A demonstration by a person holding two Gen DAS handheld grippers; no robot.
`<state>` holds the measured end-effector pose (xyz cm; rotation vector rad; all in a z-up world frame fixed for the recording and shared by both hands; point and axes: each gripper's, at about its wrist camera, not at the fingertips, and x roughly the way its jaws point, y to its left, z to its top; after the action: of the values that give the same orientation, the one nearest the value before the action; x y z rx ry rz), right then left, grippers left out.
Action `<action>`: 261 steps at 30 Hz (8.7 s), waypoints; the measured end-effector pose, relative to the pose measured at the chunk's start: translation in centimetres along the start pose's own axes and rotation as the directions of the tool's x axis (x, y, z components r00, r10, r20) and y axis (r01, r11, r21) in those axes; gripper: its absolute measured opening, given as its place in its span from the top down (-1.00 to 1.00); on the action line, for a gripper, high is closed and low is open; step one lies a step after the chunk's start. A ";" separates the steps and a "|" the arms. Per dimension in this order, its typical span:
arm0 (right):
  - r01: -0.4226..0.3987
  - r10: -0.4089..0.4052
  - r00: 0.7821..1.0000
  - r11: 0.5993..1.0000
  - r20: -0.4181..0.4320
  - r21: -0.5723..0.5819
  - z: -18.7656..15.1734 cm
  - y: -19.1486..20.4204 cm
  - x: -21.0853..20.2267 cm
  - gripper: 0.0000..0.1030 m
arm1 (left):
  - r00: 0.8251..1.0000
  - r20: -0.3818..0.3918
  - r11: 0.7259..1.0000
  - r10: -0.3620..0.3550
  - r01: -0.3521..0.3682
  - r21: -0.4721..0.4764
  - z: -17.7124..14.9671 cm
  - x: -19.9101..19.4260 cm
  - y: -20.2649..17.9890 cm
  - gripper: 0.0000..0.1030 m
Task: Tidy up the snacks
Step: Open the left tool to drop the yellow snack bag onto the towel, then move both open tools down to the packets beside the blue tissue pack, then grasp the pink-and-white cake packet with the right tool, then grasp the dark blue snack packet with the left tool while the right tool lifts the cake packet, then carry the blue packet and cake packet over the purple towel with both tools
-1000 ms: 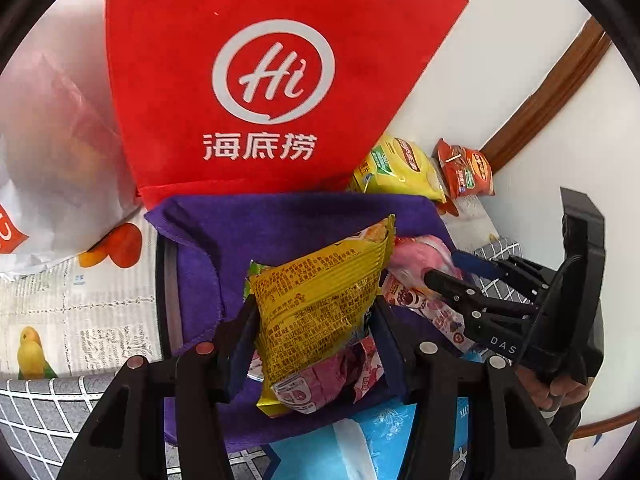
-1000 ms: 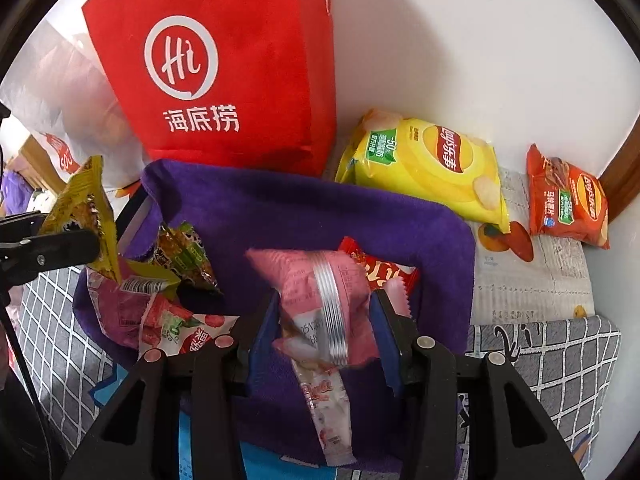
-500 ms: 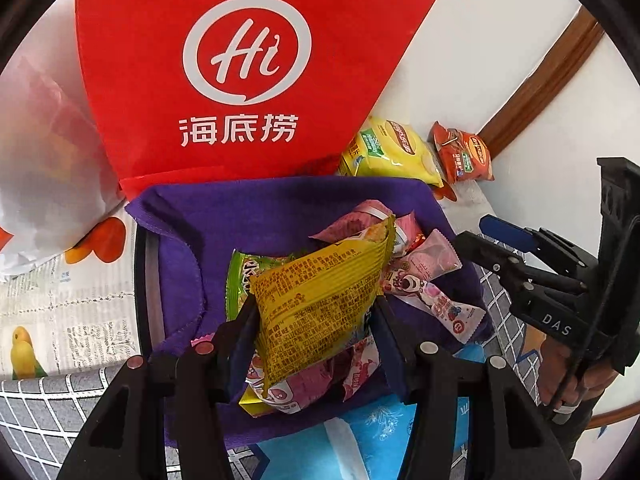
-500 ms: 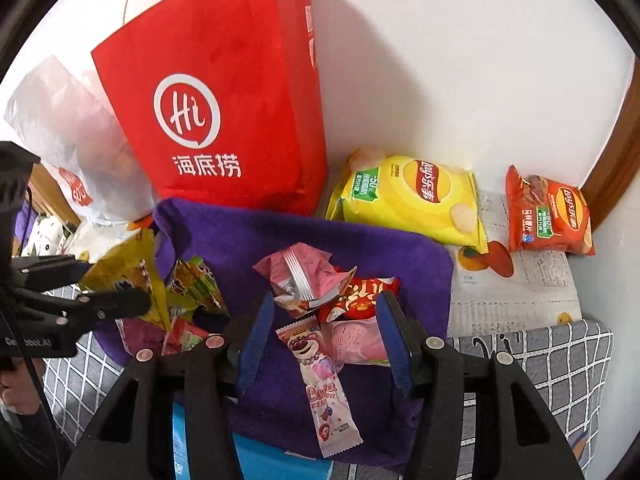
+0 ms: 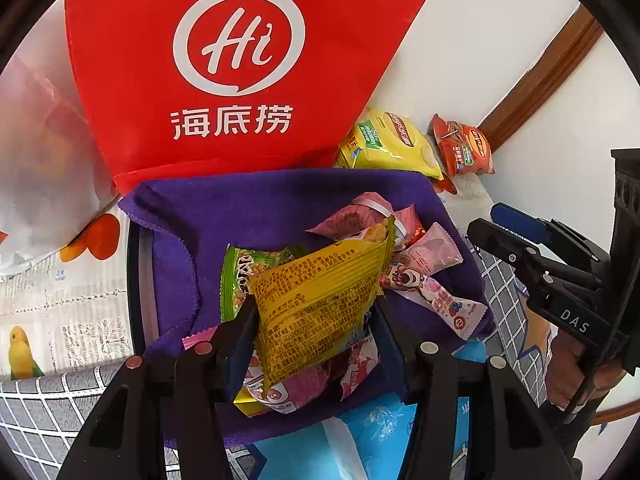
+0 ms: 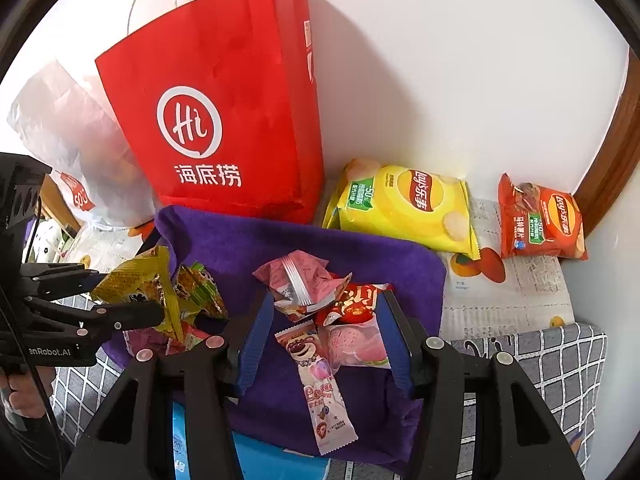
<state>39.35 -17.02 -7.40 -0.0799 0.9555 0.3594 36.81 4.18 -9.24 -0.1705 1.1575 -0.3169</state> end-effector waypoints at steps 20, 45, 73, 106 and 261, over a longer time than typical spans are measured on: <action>0.029 -0.033 0.993 0.999 0.117 0.032 0.1 0.8 -4.2 -0.03 | 0.996 0.079 0.999 -0.044 0.044 0.011 0.1 -5.1 -0.5 -0.37; 0.201 -0.219 0.961 0.973 0.172 0.115 -9.3 2.2 -15.8 -0.20 | 0.958 0.285 0.996 -0.005 -0.020 0.085 -3.9 -14.3 -5.6 -0.44; -0.040 0.042 0.999 0.993 -0.009 0.112 -21.4 7.3 -8.3 -0.11 | 0.972 0.183 0.987 0.148 -0.133 -0.092 -17.3 -11.6 -0.2 -0.44; 0.117 -0.121 0.992 0.988 0.029 0.104 -24.7 0.2 -7.9 0.31 | 0.986 0.087 0.986 0.139 -0.130 -0.101 -22.8 -4.2 1.3 -0.43; 0.025 -0.034 0.993 0.996 0.112 0.081 0.4 0.1 -2.3 0.32 | 0.961 0.275 0.997 0.024 -0.003 -0.076 0.0 -8.5 1.0 0.11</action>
<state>38.42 -17.45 -5.28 -0.0007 0.8545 0.2949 33.89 7.95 -2.11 -0.2640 0.8940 -0.2297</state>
